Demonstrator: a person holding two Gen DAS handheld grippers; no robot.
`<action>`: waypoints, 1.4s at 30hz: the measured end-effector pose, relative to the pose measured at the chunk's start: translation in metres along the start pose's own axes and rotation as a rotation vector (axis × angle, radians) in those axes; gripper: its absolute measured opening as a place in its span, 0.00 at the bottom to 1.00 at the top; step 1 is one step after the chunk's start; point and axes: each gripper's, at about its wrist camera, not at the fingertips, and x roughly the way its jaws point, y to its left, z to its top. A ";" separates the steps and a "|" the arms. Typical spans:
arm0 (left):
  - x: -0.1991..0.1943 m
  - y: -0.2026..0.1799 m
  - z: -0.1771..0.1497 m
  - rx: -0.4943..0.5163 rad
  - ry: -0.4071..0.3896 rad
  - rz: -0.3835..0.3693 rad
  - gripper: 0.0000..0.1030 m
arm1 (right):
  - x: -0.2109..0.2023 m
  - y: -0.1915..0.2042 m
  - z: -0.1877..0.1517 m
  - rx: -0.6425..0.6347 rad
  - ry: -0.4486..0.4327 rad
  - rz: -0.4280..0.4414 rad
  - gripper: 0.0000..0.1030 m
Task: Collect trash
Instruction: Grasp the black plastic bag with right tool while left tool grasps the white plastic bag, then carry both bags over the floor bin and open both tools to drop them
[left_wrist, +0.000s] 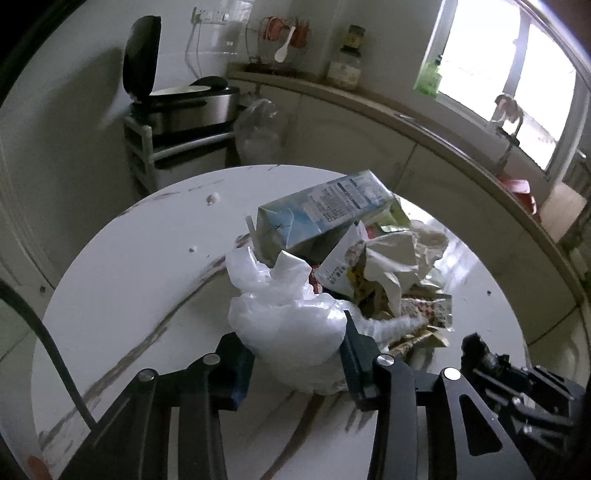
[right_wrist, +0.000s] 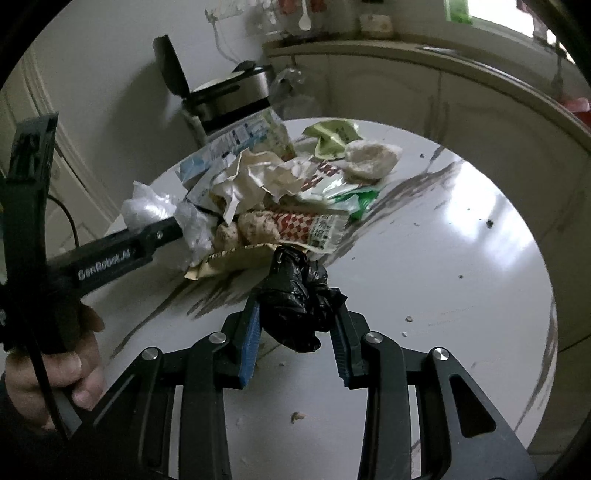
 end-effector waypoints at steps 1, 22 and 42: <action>-0.004 0.001 -0.001 0.003 -0.008 0.002 0.36 | -0.001 -0.001 0.000 0.004 -0.003 0.002 0.31; -0.099 -0.043 -0.034 0.137 -0.147 -0.026 0.36 | -0.053 -0.020 0.003 0.040 -0.127 0.040 0.31; -0.055 -0.251 -0.029 0.440 -0.068 -0.253 0.36 | -0.165 -0.173 -0.035 0.265 -0.322 -0.114 0.31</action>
